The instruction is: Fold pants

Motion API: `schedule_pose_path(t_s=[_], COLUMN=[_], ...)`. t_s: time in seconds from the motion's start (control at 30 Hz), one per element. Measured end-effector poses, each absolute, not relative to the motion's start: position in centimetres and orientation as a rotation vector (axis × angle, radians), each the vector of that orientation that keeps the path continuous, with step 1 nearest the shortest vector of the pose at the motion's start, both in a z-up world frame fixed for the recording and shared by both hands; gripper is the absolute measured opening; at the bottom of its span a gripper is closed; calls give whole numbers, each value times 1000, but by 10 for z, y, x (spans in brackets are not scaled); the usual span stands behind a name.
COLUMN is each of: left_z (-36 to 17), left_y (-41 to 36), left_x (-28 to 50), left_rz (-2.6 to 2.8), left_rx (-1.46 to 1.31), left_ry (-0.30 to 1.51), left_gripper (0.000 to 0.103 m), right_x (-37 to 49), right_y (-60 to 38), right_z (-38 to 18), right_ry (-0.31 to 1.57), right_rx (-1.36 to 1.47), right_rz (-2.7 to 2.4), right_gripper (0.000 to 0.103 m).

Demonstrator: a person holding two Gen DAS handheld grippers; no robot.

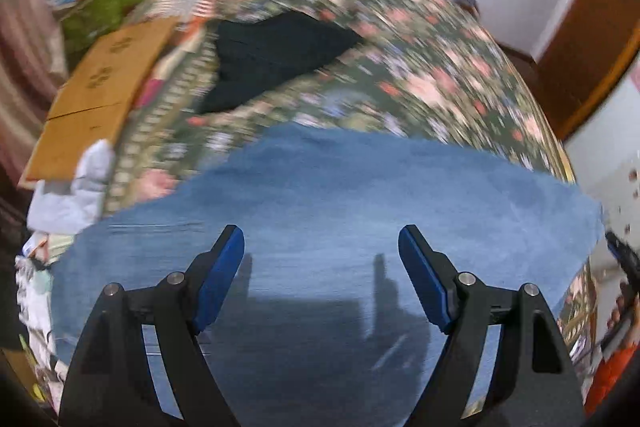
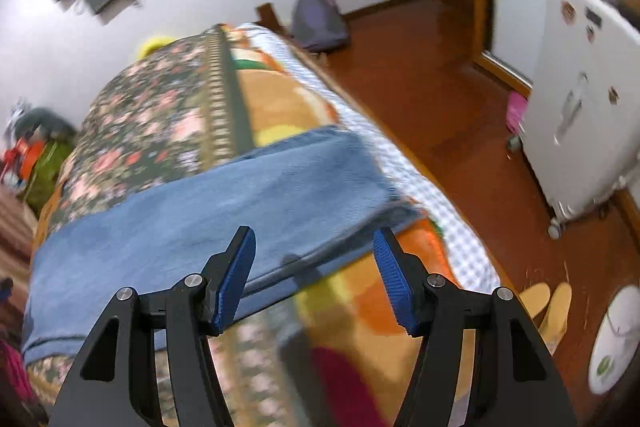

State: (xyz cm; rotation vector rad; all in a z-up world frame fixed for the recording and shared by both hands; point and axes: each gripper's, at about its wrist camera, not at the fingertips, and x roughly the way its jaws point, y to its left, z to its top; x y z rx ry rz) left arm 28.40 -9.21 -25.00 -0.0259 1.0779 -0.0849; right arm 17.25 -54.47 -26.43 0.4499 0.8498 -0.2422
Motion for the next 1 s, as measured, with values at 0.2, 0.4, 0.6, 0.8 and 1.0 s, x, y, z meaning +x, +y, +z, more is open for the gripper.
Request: schedule_pose_path(t_s=[0.2, 0.4, 0.6, 0.8, 1.0], left_z=[-282, -284, -284, -285, -285], left_y=[-143, -156, -157, -159, -160], left_x=[286, 281, 283, 280, 278], left_rz=[-102, -92, -73, -71, -74], left_rx=[96, 143, 132, 132, 136], left_ry=[1117, 1096, 1109, 1108, 1114], left_gripper=[86, 90, 91, 91, 91], right_x=[185, 194, 207, 203, 198], right_y=[-570, -579, -581, -579, -592], right_z=[-291, -291, -246, -214, -292], right_ry=[841, 800, 704, 625, 849], right_rx=[564, 633, 535, 417, 493], right_rz=[-259, -226, -177, -155, -165], right_gripper=[58, 9, 6, 6, 6])
